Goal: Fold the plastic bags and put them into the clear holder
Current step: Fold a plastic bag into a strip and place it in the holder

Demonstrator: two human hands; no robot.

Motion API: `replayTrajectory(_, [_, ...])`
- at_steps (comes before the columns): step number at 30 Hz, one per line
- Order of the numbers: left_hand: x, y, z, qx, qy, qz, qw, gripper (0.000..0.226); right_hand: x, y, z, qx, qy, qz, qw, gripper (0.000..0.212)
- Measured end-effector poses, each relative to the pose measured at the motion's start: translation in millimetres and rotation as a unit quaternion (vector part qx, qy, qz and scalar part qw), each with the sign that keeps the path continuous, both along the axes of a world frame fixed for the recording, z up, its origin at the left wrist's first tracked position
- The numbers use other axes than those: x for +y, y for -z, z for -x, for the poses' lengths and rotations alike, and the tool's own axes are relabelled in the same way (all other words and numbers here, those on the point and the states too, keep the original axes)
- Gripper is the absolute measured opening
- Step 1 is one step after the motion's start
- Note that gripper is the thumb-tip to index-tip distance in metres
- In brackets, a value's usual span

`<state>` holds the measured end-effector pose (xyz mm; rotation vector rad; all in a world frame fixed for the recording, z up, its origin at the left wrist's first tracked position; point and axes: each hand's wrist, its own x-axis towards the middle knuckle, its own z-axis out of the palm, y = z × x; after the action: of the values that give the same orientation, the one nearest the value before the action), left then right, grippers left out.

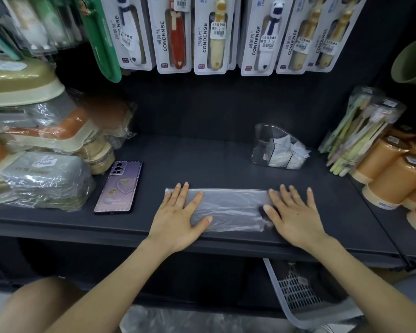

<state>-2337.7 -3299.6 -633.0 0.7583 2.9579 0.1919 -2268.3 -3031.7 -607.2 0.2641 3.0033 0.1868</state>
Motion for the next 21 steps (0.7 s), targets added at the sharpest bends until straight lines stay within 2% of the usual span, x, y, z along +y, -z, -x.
replayTrajectory(3, [0.1, 0.9, 1.4, 0.003, -0.012, 0.002, 1.0, 0.093, -38.2, -4.3, 9.5, 0.079, -0.053, 0.015, 0.995, 0.101])
replayTrajectory(5, [-0.2, 0.7, 1.7, 0.004, -0.01, 0.007, 1.0, 0.097, -74.0, 3.0, 16.9, 0.093, -0.124, 0.043, 0.987, 0.083])
replayTrajectory(6, [-0.7, 0.7, 1.8, 0.005, -0.008, 0.006, 1.0, 0.101, -86.6, 7.9, 19.4, 0.08, -0.153, 0.056, 0.983, 0.081])
replayTrajectory(8, [-1.1, 0.4, 1.1, 0.002, -0.007, 0.007, 1.0, 0.105, -88.4, 17.5, 19.8, 0.041, -0.153, 0.079, 0.984, 0.085])
replayTrajectory(10, [-1.9, 0.2, 0.6, -0.003, -0.01, 0.007, 1.0, 0.098, -64.7, 19.9, 17.0, 0.015, -0.114, 0.091, 0.989, 0.087])
replayTrajectory(13, [-0.8, -0.6, 1.2, -0.008, -0.006, 0.012, 1.0, 0.093, -20.5, 19.4, 5.7, 0.014, -0.053, 0.064, 0.996, 0.106])
replayTrajectory(15, [-1.0, -1.3, 0.9, -0.014, -0.004, 0.014, 1.0, 0.094, -8.5, 12.9, -2.9, 0.031, -0.05, 0.046, 0.997, 0.111])
replayTrajectory(17, [-1.6, -1.5, 0.9, -0.016, -0.004, 0.021, 1.0, 0.095, -16.4, 5.9, -12.0, 0.103, -0.113, 0.088, 0.984, 0.098])
replayTrajectory(21, [-1.3, -4.0, 1.2, -0.02, -0.004, 0.029, 0.999, 0.082, -34.5, 15.1, -21.2, 0.213, -0.288, 0.173, 0.917, 0.044])
